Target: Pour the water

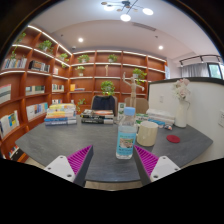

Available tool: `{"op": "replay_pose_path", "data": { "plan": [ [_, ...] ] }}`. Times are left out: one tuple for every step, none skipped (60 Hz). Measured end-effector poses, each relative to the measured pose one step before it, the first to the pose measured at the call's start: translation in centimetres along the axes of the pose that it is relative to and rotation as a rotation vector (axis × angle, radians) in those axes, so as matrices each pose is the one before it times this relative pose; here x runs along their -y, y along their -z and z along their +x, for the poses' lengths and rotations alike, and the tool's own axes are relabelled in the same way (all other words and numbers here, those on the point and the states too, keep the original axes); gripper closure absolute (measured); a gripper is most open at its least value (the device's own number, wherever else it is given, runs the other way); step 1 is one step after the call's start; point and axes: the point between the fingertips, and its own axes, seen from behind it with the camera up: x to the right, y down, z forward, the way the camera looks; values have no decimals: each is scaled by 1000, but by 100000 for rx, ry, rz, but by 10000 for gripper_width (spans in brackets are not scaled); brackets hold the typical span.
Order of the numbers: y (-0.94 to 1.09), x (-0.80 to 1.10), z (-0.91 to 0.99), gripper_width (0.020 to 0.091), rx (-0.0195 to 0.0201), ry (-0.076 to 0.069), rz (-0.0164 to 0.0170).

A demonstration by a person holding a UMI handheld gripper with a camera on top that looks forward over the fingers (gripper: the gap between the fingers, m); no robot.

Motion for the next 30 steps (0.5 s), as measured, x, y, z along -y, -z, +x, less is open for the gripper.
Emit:
{"op": "replay_pose_path", "data": {
  "plan": [
    [-526,-169,396,296,-167,-514,-103],
    [-500,-120,359,295,-187,-455,29],
    [-432,-48,369,295,-125,-388,158],
    [-456,-27,312,294,-94,-417,143],
    [-431,-29,275,295,-70,-490,26],
    [-396,-18,221,295,51,-521,-16],
    [-392,52,175,295,135,-471,30],
    [-382,60,186,297,224,-349,66],
    [-382,67,143,301,277,-327,9],
    [-398,91,106,303,295,-257,110],
    [-369,91,123,301,196,-218,228],
    [-390,142,141,302,95,-171,294],
    [-368,142,186,302,-49,-152,287],
    [-375,139,185,302,-119,-112,233],
    [-394,96,180,302,-153,-85,108],
    [-382,41,175,301,-66,-47,-81],
    [-378,57,144,300,30,-22,-152],
    [-354,87,116,301,39,-56,-29],
    [-338,99,89,301,-15,-26,130],
    [-303,140,108,301,-43,9,252],
    [-316,78,78,302,-20,-47,219],
    [-309,76,35,301,76,-198,89],
    [-285,68,41,301,177,-301,70],
    [-250,91,-9,304,301,-222,285],
    [-261,124,-31,313,264,-102,518],
    [-229,160,-34,328,224,-51,664],
    [-257,135,-101,356,551,-79,626],
    [-210,76,-139,403,642,-171,367],
    [-205,19,-106,443,561,-230,30],
    [-195,-30,-139,529,464,-197,-169]
  ]
}}
